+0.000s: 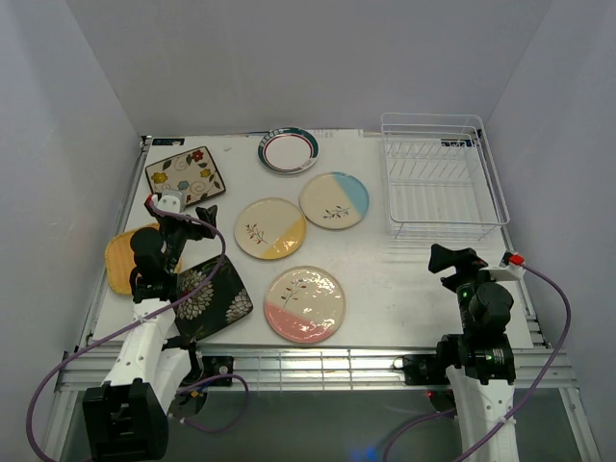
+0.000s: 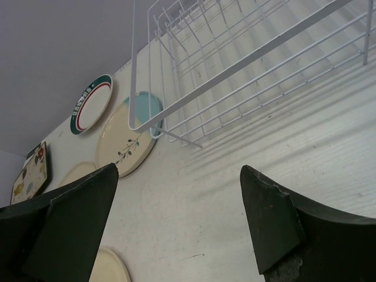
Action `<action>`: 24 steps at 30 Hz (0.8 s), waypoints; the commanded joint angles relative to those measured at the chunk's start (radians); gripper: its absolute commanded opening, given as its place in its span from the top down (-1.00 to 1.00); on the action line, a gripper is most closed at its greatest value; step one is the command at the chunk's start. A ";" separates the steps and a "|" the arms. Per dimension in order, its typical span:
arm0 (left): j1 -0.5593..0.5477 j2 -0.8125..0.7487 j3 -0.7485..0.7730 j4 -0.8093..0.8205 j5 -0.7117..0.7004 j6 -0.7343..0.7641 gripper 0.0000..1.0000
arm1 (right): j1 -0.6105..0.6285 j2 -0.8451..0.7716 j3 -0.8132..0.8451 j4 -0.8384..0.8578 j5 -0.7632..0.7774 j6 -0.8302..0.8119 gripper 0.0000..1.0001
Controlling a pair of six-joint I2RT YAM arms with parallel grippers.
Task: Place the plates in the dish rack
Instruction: Pick up the plate from the corner of the board.
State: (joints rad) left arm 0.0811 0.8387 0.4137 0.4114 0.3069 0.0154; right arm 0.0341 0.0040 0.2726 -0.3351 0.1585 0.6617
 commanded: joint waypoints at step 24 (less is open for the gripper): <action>0.000 0.152 0.071 -0.010 0.060 -0.166 -0.96 | 0.003 -0.009 -0.061 0.260 -0.330 -0.094 -0.80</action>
State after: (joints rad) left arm 0.0811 0.9787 0.4465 0.4046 0.3351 -0.1013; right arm 0.0341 0.0040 0.2073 -0.1478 -0.1204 0.5922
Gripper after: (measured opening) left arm 0.979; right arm 0.899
